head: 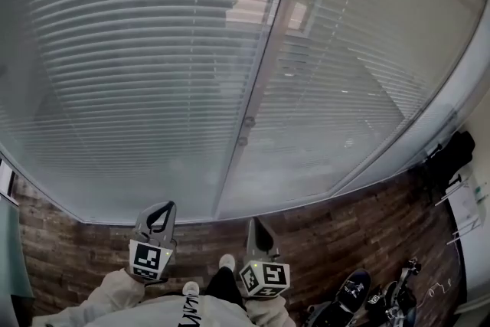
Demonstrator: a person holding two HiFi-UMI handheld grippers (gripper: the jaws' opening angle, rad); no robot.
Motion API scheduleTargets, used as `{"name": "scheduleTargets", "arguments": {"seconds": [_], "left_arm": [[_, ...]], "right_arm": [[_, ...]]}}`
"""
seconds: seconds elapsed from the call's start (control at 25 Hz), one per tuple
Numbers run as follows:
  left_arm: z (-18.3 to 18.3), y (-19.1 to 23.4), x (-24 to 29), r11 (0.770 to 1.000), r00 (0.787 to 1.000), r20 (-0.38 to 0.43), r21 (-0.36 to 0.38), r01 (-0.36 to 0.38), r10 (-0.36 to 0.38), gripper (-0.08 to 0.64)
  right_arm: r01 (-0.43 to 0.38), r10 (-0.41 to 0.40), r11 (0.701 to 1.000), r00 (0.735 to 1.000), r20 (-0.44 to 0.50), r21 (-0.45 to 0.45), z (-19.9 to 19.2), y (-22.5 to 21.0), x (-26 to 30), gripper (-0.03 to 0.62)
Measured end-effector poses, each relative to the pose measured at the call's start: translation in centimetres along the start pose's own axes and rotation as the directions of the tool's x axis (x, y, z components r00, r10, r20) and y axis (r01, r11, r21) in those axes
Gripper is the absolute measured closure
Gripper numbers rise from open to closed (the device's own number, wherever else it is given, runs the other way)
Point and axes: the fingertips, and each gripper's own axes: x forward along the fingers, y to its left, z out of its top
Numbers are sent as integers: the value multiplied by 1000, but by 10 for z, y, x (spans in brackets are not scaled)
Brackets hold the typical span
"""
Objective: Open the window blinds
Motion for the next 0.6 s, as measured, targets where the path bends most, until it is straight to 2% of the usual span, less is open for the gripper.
{"name": "scheduleTargets", "arguments": {"seconds": [0.48,0.6], "left_arm": [[17,14,83,999,999,1,-9,-54,54,560],[9,12,99,996,997,-2,-16,-83,83,560]], "right_arm": [[-80,79,996,997,-16,-32,26,-36,80,591],[-109,109,993,994,-25,-43,21,-48,97,591]]}}
